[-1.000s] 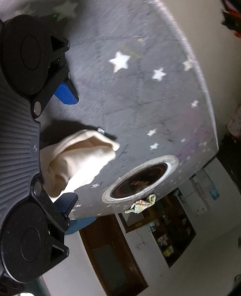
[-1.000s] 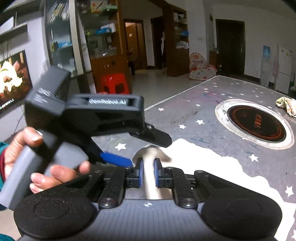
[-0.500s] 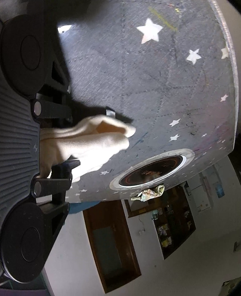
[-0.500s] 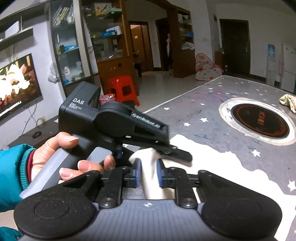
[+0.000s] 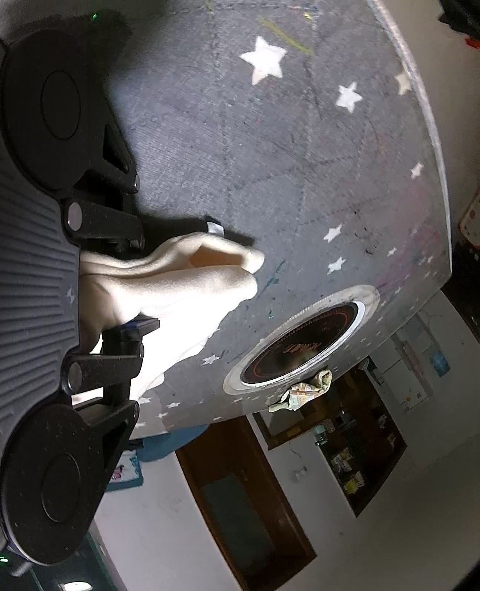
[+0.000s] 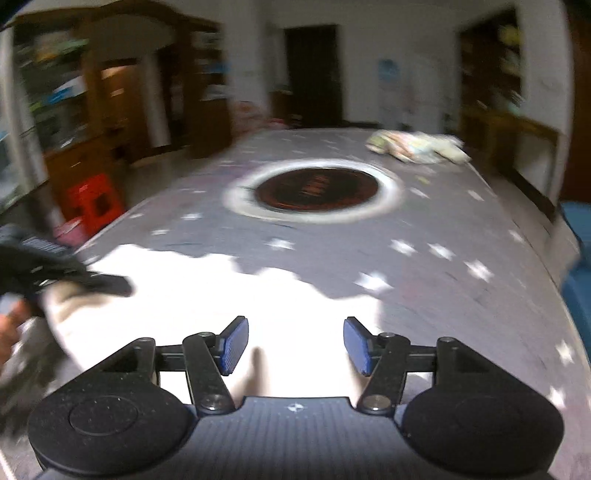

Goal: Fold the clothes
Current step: 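Lift the folded sweatshirt with both grippers and carry it along the table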

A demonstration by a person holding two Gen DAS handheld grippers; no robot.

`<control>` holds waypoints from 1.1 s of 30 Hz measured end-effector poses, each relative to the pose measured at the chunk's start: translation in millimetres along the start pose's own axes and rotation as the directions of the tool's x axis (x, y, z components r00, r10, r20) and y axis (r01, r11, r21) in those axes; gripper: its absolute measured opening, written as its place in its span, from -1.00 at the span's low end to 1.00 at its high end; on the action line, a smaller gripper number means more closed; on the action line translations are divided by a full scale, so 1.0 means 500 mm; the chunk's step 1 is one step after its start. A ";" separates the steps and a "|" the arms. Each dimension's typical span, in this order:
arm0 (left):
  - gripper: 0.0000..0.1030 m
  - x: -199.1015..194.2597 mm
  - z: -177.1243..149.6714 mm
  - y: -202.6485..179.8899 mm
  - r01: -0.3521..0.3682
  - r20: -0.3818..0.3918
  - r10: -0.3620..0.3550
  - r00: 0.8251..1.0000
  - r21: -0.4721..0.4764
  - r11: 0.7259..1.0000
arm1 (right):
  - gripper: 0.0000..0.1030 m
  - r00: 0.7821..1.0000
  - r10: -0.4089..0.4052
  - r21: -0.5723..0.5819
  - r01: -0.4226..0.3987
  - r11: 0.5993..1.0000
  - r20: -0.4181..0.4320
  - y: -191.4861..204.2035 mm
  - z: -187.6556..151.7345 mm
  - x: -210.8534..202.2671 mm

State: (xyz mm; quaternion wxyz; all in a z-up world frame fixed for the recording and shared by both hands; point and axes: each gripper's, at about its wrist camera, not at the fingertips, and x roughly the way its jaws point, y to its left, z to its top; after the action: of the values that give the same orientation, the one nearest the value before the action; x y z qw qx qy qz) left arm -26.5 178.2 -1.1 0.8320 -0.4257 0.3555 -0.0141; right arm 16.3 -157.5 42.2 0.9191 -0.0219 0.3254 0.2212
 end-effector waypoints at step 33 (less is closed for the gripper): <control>-0.61 -0.010 -0.048 -0.168 -0.002 0.025 -0.007 1.000 0.339 0.941 | -0.76 0.989 0.000 0.123 -0.018 0.992 0.149 -0.037 0.024 -0.081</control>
State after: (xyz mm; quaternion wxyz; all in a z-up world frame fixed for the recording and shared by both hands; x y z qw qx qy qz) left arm -21.3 109.5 53.0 0.8974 -0.2768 0.3363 -0.0704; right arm 3.1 -187.8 74.2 0.9394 0.0532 0.2689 0.2058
